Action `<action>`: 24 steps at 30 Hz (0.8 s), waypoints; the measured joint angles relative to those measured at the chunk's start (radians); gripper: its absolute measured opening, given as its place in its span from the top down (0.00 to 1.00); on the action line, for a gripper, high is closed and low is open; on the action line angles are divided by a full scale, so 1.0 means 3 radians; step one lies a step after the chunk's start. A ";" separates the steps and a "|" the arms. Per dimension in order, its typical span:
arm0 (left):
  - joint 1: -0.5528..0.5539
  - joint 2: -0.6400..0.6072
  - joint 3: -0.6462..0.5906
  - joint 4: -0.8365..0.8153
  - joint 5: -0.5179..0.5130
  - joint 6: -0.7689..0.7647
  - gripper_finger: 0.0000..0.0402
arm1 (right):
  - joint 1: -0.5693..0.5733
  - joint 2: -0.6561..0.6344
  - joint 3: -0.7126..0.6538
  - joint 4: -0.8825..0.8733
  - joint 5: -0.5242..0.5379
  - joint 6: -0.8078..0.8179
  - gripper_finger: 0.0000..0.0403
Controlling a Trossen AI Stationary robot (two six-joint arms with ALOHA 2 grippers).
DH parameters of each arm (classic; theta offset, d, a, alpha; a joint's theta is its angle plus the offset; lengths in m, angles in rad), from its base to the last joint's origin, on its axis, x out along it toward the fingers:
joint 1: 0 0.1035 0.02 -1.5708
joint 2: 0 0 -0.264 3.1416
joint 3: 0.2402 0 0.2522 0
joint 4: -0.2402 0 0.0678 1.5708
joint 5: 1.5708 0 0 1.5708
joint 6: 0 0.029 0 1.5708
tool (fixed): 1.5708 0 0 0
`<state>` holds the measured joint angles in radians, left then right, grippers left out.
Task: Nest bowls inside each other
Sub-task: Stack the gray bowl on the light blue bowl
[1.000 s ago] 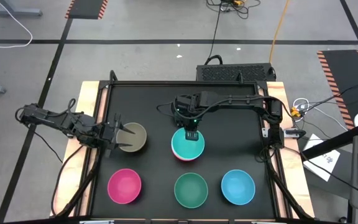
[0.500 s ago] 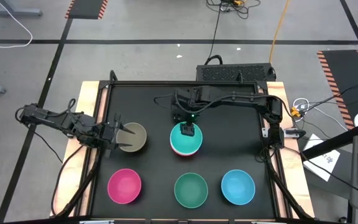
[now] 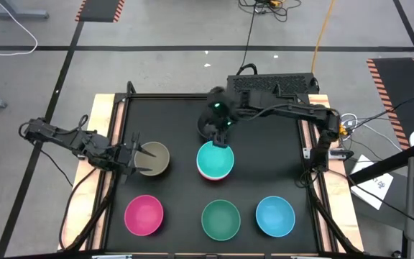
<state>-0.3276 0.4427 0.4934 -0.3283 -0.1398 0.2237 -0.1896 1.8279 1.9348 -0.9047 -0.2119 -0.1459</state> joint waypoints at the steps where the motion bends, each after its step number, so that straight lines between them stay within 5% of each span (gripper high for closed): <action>1: -0.0009 0.0001 -0.0001 -0.0001 0.0000 0.0000 0.42 | -0.0001 -0.0107 -0.0094 0.0140 0.0004 -0.0011 0.37; 12: -0.0051 0.0000 0.0000 -0.0005 -0.0064 0.0010 0.42 | -0.0240 -0.1691 -0.2067 0.1529 0.0345 0.0030 0.38; 17: -0.0051 0.0000 0.0000 -0.0001 -0.0065 0.0010 0.42 | -0.0236 -0.2393 -0.2955 0.1954 -0.0006 0.0190 0.38; 24: -0.0051 0.0000 -0.0001 0.0000 -0.0066 0.0008 0.42 | -0.0113 -0.3128 -0.3919 0.2480 -0.0006 0.0385 0.38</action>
<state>-0.3428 0.4428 0.4931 -0.3283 -0.1596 0.2260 -0.2236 0.8897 0.7591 -0.1606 -0.2138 -0.0303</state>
